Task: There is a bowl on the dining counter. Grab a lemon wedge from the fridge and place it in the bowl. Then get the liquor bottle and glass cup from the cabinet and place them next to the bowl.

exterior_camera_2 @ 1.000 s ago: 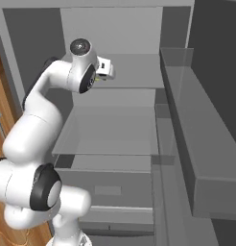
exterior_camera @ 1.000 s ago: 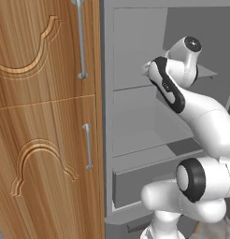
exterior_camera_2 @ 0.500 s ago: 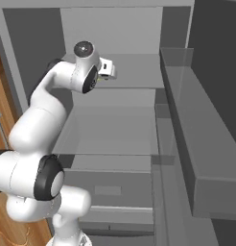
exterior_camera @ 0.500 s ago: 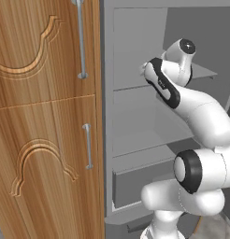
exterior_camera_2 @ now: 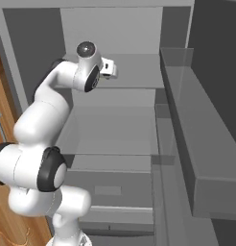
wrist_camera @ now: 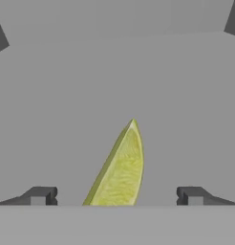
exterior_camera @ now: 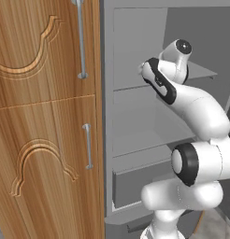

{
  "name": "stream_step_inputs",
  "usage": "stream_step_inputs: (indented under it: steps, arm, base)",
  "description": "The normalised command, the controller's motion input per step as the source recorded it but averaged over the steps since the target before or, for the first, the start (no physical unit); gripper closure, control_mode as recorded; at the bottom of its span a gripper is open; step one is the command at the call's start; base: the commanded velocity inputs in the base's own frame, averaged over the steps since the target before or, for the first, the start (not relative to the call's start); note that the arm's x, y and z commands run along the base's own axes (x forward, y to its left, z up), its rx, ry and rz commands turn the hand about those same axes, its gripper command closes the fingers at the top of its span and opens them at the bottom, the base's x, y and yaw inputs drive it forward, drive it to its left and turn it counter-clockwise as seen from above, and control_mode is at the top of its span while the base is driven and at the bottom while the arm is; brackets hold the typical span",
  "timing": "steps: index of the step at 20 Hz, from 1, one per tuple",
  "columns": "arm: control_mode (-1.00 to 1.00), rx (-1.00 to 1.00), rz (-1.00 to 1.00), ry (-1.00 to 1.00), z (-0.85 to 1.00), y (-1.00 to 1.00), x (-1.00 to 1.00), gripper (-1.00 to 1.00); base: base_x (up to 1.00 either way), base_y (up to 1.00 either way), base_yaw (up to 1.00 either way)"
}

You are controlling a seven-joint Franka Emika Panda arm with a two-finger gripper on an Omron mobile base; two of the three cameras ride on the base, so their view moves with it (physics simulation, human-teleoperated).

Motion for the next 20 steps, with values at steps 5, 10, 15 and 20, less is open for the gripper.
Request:
stream_step_inputs:
  steps: [5,10,15,20]
  arm:
    - [-1.00,0.00,0.00,0.00,-0.26,0.00,0.16,-1.00]
    - [-1.00,0.00,0.00,0.00,-0.34,0.00,0.21,1.00]
    - [-1.00,0.00,0.00,0.00,-0.39,-0.07,0.06,1.00]
    - [-1.00,0.00,0.00,0.00,-0.36,-0.20,-0.07,1.00]
  base:
    - [0.00,0.00,0.00]
    - [0.00,0.00,0.00]
    - [0.00,0.00,0.00]
    - [0.00,0.00,0.00]
